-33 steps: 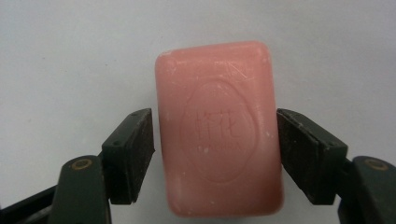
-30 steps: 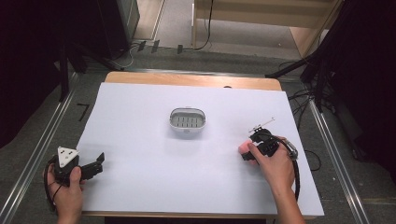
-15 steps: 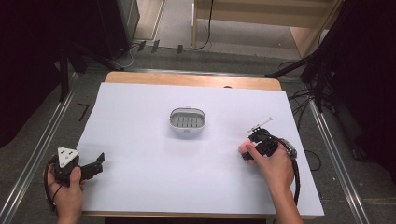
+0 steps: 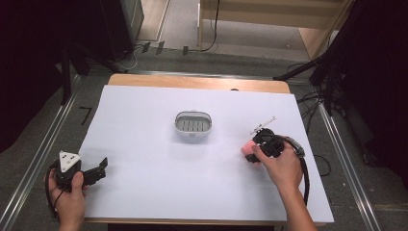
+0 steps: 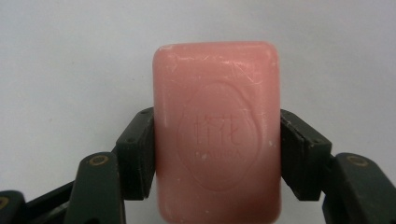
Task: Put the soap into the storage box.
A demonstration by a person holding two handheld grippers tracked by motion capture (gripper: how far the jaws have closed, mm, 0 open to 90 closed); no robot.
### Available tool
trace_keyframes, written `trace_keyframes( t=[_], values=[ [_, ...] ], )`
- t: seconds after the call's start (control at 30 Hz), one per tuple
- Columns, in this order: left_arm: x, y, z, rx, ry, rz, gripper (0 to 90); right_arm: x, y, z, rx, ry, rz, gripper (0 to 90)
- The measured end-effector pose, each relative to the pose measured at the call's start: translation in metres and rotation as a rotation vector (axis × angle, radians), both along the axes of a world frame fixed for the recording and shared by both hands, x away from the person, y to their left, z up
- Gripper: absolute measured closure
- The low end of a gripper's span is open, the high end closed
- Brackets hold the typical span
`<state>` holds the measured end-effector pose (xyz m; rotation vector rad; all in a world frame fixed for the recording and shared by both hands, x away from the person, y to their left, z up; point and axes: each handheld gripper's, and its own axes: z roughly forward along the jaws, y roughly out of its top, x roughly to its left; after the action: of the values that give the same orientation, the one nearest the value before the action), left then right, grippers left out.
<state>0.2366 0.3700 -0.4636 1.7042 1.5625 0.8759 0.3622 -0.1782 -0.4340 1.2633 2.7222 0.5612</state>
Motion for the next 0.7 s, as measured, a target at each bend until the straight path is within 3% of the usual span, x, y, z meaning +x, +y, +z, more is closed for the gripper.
trace_keyframes(
  t=[0.4, 0.7],
  values=[
    [0.001, 0.0, 0.0, -0.007, 0.009, 0.001, 5.8, 0.006, 0.012, 0.01, 0.03, -0.027, 0.087, 38.7],
    [0.001, 0.001, 0.0, -0.009, 0.017, -0.006, 5.8, 0.009, 0.023, 0.015, 0.001, -0.031, 0.152, 38.8]
  ],
)
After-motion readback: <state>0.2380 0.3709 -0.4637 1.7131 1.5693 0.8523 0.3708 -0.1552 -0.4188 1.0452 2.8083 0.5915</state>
